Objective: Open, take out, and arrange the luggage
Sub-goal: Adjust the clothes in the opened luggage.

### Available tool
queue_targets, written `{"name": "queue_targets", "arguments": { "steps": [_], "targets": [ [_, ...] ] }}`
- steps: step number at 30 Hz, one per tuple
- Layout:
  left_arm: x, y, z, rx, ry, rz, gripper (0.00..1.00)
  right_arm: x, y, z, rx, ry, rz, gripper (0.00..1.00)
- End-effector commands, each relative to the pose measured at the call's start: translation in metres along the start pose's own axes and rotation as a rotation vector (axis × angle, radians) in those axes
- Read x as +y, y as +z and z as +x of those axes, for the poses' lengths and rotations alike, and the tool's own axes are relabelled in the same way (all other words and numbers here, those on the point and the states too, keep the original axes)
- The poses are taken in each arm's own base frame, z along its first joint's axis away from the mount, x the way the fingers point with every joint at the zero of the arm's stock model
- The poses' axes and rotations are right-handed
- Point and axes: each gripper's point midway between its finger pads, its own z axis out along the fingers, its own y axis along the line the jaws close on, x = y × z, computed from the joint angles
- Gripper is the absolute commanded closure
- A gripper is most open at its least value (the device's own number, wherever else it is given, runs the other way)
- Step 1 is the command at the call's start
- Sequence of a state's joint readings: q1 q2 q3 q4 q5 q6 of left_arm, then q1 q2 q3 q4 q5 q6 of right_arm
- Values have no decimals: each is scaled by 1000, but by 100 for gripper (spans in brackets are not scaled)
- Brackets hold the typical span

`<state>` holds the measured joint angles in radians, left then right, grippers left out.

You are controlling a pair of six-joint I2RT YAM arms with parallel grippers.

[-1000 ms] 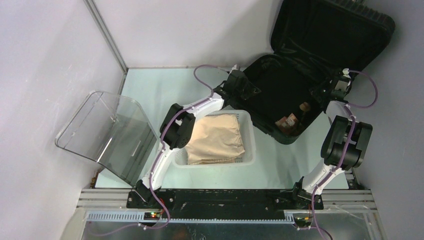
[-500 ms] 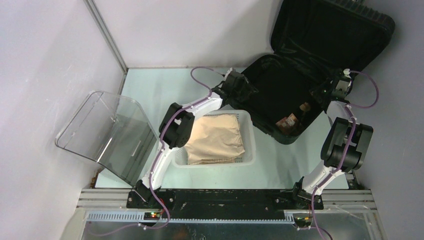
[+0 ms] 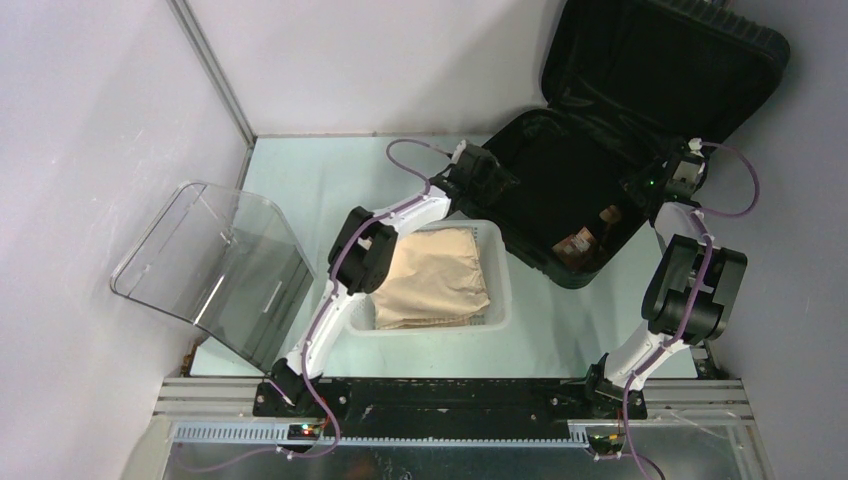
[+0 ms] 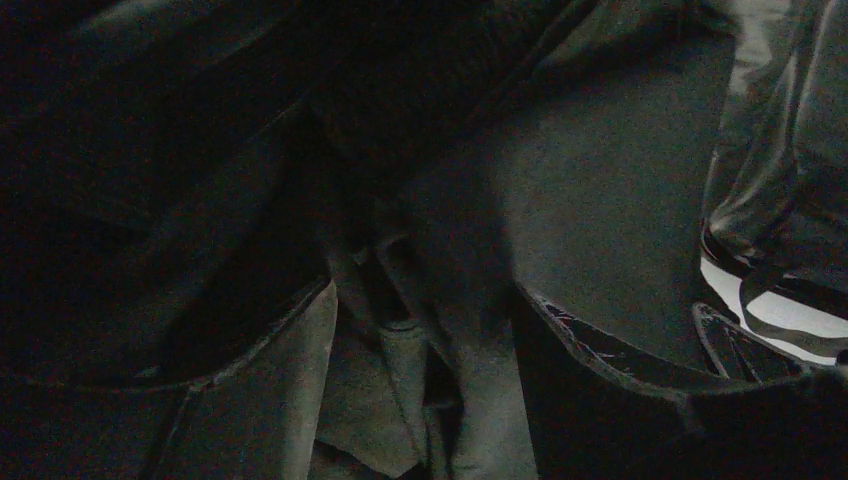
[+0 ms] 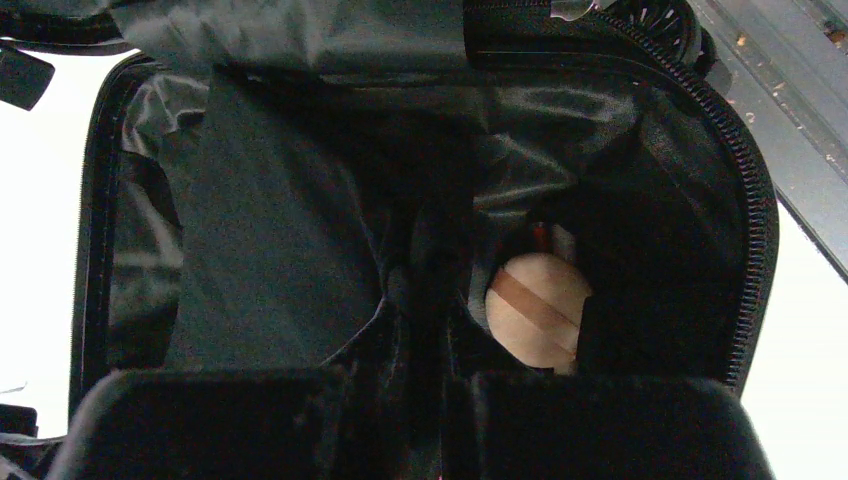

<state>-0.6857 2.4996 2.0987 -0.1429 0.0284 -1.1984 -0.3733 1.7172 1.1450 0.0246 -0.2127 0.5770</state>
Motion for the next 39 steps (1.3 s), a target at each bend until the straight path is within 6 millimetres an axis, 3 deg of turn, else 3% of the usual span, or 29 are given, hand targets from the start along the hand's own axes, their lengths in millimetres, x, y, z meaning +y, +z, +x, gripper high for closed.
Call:
{"name": "queue_targets", "arguments": {
  "steps": [1,3,8,15,19,24,27,32,39],
  "targets": [
    [-10,5,-2,-25,-36,26,32,5,-4,-22,-70,2,-29,98],
    [-15,4,-3,-26,-36,42,36,5,-3,-21,-65,3,-29,98],
    [-47,-2,-16,-51,-28,179,70,3,-4,-14,-35,9,-26,97],
    [-77,-27,-38,-88,48,237,98,5,-14,-15,-30,9,-14,91],
    [-86,-38,-46,-94,86,237,100,3,-22,-11,-8,15,9,76],
    [-85,-45,-54,-98,102,235,100,-4,-34,0,45,5,46,51],
    [-92,-49,-59,-97,114,264,100,3,-51,-5,48,-12,10,43],
    [-108,-57,-77,-110,187,314,100,34,-75,-24,22,-89,-153,36],
    [-114,-68,-90,-69,232,371,100,53,-73,-28,41,-153,-259,34]
  ]
}}
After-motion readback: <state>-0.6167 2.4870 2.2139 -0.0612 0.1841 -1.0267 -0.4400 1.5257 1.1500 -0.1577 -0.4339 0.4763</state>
